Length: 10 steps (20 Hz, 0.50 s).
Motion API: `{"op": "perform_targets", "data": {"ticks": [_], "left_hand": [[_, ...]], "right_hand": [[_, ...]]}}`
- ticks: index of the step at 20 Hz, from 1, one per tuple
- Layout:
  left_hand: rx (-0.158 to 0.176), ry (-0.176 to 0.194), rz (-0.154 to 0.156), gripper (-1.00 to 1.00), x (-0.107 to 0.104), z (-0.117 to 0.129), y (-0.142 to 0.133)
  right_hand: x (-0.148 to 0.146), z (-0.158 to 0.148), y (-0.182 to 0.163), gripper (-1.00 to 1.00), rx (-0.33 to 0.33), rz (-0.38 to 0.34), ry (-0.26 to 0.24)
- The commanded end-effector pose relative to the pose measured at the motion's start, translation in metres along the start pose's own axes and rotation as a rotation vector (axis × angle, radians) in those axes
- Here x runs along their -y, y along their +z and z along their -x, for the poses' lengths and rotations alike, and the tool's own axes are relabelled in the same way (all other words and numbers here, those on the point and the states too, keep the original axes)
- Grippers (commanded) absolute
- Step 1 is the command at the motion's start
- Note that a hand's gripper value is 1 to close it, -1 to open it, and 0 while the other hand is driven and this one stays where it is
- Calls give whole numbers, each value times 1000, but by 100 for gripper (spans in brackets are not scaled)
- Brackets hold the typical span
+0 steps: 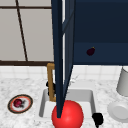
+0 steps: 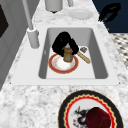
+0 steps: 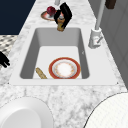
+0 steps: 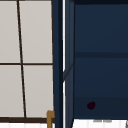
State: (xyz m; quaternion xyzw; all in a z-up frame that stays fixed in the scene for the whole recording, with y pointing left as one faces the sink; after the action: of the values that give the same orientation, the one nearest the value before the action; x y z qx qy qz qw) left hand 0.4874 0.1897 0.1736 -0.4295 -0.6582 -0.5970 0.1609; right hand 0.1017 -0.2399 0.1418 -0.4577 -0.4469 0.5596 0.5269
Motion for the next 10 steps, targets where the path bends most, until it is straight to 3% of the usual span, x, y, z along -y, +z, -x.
{"op": "perform_targets", "data": {"ticks": [1,10], "left_hand": [[-35,48,-57,100,-15,-17,11],[-55,16,-41,100,-27,-47,32]], "right_hand": [[0,0,0,0,0,0,0],[0,0,0,0,0,0,0]]}}
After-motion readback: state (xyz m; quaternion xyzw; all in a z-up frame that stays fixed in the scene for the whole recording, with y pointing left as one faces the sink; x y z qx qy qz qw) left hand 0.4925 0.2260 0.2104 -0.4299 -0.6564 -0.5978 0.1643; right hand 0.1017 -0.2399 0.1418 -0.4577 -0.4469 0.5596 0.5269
